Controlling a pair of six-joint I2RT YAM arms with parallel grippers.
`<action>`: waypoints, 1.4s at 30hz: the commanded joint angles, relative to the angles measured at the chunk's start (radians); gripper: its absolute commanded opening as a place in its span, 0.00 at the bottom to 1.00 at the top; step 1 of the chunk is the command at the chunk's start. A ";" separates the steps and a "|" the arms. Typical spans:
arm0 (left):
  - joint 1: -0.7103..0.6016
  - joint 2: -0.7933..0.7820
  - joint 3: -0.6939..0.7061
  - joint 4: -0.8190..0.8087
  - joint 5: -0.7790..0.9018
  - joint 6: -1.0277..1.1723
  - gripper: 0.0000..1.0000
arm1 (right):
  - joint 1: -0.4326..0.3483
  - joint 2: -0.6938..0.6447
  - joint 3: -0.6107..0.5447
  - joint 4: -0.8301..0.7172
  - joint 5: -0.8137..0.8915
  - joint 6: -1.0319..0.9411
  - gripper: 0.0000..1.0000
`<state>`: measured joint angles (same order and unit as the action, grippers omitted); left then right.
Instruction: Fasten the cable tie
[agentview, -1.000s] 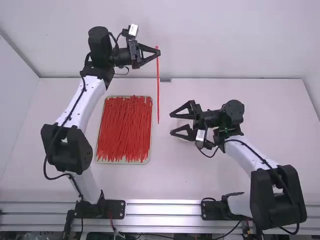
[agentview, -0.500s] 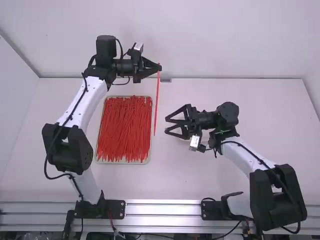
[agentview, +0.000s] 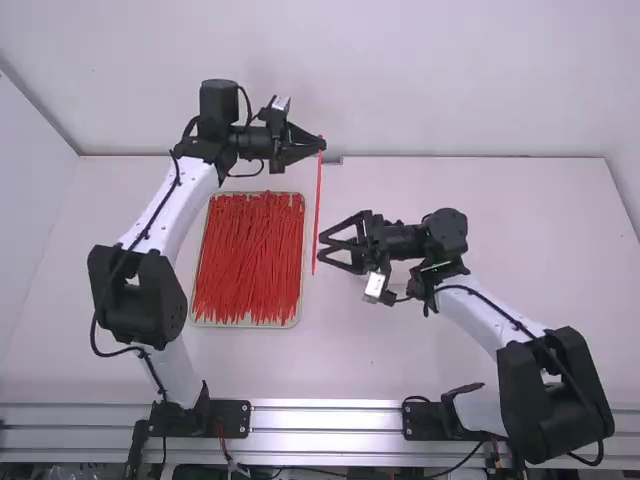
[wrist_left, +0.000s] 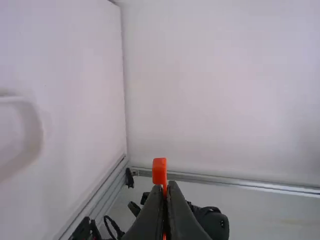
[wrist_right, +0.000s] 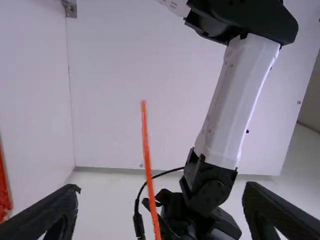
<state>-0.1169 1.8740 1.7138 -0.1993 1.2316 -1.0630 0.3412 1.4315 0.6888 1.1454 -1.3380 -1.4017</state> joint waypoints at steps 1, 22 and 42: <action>-0.008 -0.005 -0.007 0.002 0.004 0.005 0.02 | 0.000 0.000 0.002 0.008 0.008 -0.002 0.86; -0.053 -0.005 -0.007 0.102 -0.061 -0.048 0.02 | -0.023 0.000 0.002 0.082 0.027 0.085 0.49; -0.050 -0.005 -0.008 0.107 -0.069 -0.047 0.02 | -0.023 0.000 0.002 0.082 0.065 0.089 0.28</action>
<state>-0.1703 1.8740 1.7138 -0.0952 1.1435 -1.1179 0.3195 1.4315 0.6888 1.2232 -1.2869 -1.3258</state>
